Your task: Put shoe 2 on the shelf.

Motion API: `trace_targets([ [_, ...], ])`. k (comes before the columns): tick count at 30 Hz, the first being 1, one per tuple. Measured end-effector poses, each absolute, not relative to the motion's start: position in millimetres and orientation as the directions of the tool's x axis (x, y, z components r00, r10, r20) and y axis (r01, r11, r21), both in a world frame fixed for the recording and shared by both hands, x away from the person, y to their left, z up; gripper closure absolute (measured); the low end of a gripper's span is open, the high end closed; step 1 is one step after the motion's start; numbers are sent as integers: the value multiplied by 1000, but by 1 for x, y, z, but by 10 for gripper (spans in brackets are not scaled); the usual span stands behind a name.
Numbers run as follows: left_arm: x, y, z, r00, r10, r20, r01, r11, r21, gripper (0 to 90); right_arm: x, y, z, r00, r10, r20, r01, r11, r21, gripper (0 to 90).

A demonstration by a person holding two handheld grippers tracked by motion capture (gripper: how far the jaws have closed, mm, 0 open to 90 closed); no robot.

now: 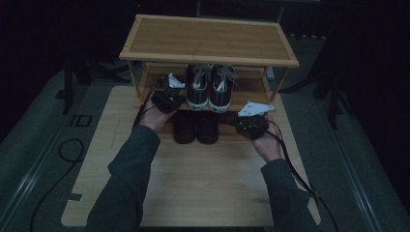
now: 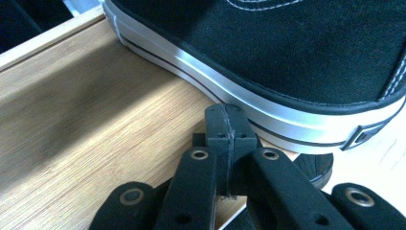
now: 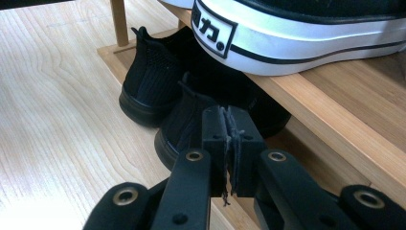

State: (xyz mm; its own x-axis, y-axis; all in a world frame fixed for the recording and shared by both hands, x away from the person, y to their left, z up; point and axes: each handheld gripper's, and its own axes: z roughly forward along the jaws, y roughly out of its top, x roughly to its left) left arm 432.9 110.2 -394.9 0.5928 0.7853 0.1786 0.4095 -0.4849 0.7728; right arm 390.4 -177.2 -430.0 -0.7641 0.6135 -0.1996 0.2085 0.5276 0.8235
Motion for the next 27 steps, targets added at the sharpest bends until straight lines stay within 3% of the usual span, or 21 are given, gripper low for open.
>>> trace_targets([
  [27,433,115,-395,601,781,167,401,-476,783,879,390,-190,-443,-760,627,-173,245,523,816,869],
])
